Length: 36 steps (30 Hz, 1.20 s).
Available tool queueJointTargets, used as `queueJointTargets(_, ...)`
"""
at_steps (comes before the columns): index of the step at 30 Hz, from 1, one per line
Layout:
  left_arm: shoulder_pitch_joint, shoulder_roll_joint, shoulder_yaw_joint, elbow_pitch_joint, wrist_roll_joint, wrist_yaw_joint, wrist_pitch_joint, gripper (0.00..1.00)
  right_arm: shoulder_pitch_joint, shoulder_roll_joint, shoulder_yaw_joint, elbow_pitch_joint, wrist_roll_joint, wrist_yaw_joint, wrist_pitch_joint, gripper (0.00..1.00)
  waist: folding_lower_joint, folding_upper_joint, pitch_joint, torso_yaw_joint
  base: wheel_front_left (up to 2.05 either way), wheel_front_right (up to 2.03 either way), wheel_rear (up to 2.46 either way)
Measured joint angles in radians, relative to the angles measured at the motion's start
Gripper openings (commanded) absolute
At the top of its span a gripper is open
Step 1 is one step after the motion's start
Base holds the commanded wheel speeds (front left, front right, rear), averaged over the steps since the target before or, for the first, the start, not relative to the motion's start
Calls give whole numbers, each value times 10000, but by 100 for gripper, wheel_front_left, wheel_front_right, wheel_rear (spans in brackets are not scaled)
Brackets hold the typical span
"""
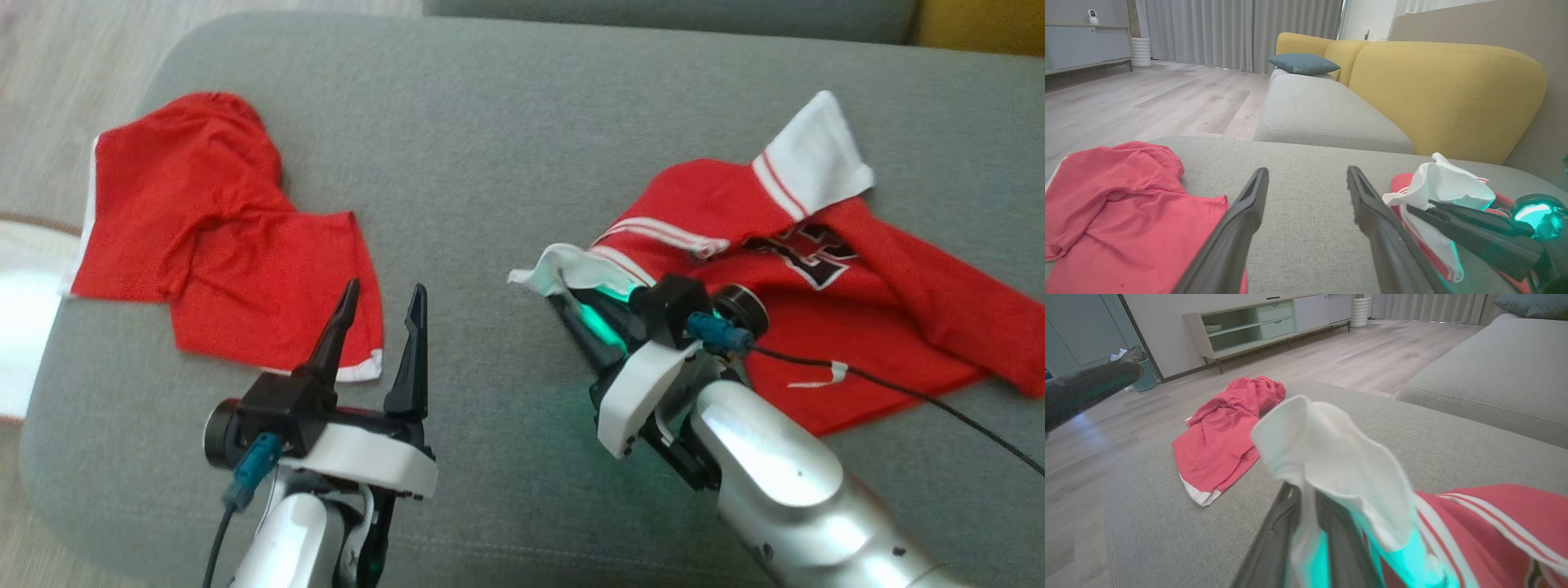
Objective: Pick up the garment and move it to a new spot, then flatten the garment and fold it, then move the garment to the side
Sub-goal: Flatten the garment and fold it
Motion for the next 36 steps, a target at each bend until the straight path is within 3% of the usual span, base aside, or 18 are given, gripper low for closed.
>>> queueJointTargets(14,489,6,173,-17,54,-23,0,100,1264,21,-1151,-727,-1289,0,880,100,0,0,-826,-779,0,0,0)
queueJointTargets(20,528,12,330,-107,-56,61,2,100,2427,31,-2393,-1781,-1944,0,1160,100,0,0,-1040,-1162,0,0,0)
queueJointTargets(29,433,12,314,-224,-54,38,2,100,4274,73,-5183,-3695,-2842,0,949,100,0,0,-884,-1712,0,0,0)
queueJointTargets(36,62,10,318,-165,-15,-29,0,100,4732,174,-5823,-4121,-2809,0,685,100,0,0,-622,-2123,0,0,0)
